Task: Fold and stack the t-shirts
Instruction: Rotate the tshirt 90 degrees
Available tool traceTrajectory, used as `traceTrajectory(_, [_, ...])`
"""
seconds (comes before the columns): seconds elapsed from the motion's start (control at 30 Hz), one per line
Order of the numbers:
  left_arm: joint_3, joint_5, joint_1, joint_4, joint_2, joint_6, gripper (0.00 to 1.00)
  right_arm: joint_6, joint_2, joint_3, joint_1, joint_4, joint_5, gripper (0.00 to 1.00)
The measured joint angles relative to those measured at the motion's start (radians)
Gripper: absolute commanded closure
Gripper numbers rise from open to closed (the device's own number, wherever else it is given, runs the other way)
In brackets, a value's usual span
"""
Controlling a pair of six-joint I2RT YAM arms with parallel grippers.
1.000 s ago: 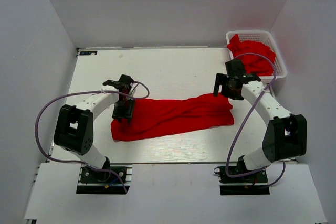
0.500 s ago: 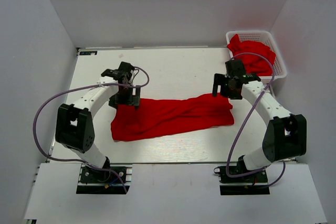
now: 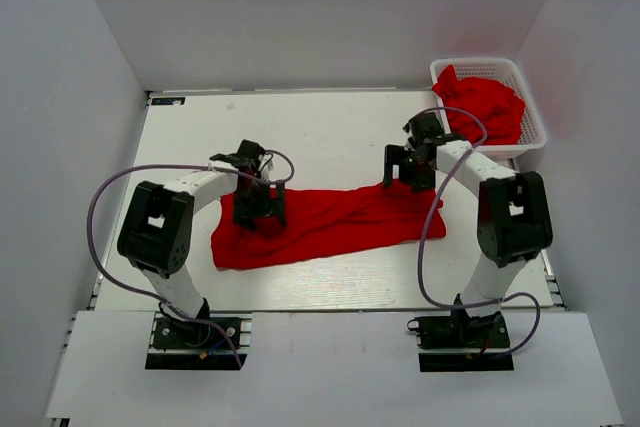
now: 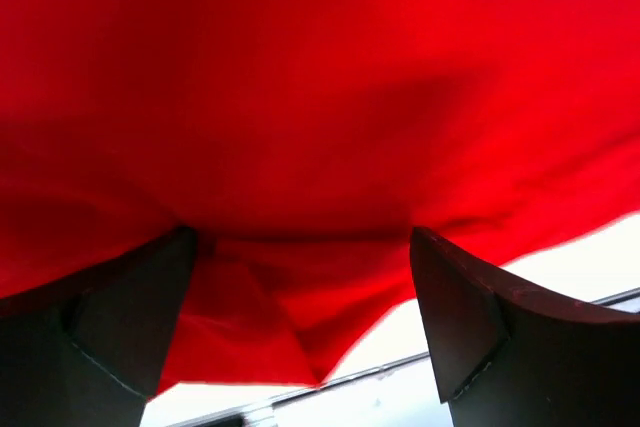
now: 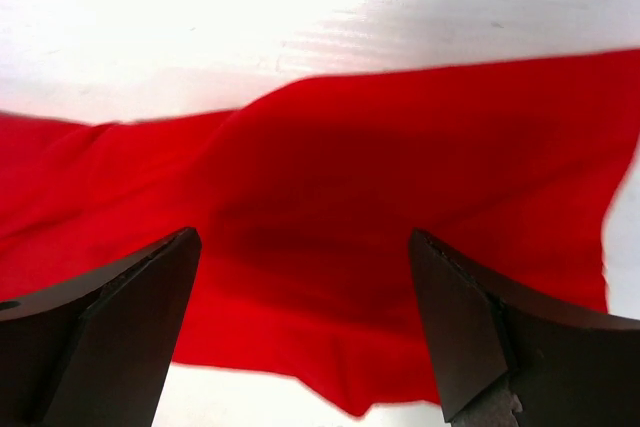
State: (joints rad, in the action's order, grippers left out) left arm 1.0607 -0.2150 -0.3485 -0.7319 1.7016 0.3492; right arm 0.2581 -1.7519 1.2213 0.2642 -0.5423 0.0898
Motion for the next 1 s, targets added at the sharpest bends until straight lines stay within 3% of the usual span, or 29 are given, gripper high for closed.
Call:
traceTrajectory(0.2, [0.011,-0.007,0.018,0.024,0.039,0.068,0.00,0.008,-0.124,0.023,0.002,0.021,-0.039,0.10])
traceTrajectory(0.47, [0.013,0.017,0.028,0.022,0.058,0.121,0.00,0.047,-0.256,0.190,-0.021,0.046,-0.167,0.11])
traceTrajectory(0.67, [0.164,0.031,0.040,-0.097,0.175,0.139,0.00,0.050,-0.233,0.150,-0.038,0.103,-0.173,0.09])
traceTrajectory(0.8, [0.502,0.084,0.058,-0.257,0.406,0.114,0.00,0.040,-0.174,0.066,-0.040,0.128,-0.173,0.09])
traceTrajectory(0.9, [0.939,0.140,0.076,-0.307,0.648,0.064,0.00,0.034,-0.100,-0.039,-0.031,0.158,-0.151,0.09])
traceTrajectory(1.0, [1.374,0.146,0.091,-0.154,0.908,0.018,0.00,0.017,-0.027,-0.133,0.011,0.171,-0.111,0.09])
